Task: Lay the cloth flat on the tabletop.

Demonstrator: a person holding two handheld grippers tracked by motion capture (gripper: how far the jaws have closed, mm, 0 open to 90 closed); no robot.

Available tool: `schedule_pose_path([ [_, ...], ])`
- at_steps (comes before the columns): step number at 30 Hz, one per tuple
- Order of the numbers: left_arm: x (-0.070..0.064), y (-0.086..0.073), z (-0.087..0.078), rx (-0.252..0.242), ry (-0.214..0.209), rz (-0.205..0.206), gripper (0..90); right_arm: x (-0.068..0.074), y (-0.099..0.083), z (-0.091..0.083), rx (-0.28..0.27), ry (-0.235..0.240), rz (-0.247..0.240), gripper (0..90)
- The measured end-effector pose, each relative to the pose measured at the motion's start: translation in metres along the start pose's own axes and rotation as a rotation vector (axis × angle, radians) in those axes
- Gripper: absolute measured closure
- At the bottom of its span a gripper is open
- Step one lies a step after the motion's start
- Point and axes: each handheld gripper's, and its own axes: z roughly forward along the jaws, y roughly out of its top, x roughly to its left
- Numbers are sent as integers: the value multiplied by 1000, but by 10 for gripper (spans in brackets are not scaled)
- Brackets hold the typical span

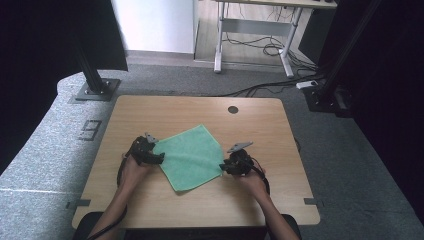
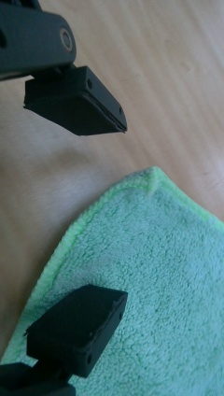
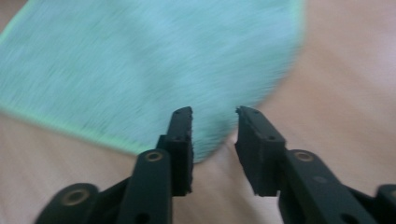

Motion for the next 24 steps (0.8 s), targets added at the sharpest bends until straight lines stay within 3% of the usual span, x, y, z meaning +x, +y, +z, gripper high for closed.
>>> schedule_pose_path([
  [4, -6, -10, -8, -1, -20, -7, 168, -12, 2, -8, -35, -49, 42, 590],
  [7, -11, -19, -15, -4, -60, -13, 168, -13, 3, -3, -41, -49, 55, 565],
  [10, -13, -23, -25, -31, -53, 13, 154, -11, 6, 7, -37, -42, 62, 547],
  [13, 1, -21, -34, -105, -48, -56, 156, -12, 10, 20, -16, -49, 61, 541],
  [15, 8, -22, -33, -115, -13, -76, 164, -13, 12, 28, 5, -59, 74, 544],
  [17, 16, -24, -26, -91, 14, -95, 164, -13, 14, 33, 24, -65, 76, 601],
  [19, 22, -27, -16, -59, 27, -116, 165, -10, 16, 35, 28, -52, 77, 729],
  [21, 23, -28, -11, -39, 41, -113, 165, -7, 18, 35, 45, -47, 74, 812],
  [24, 23, -29, -12, -42, 35, -128, 170, -4, 20, 34, 49, -65, 59, 844],
])
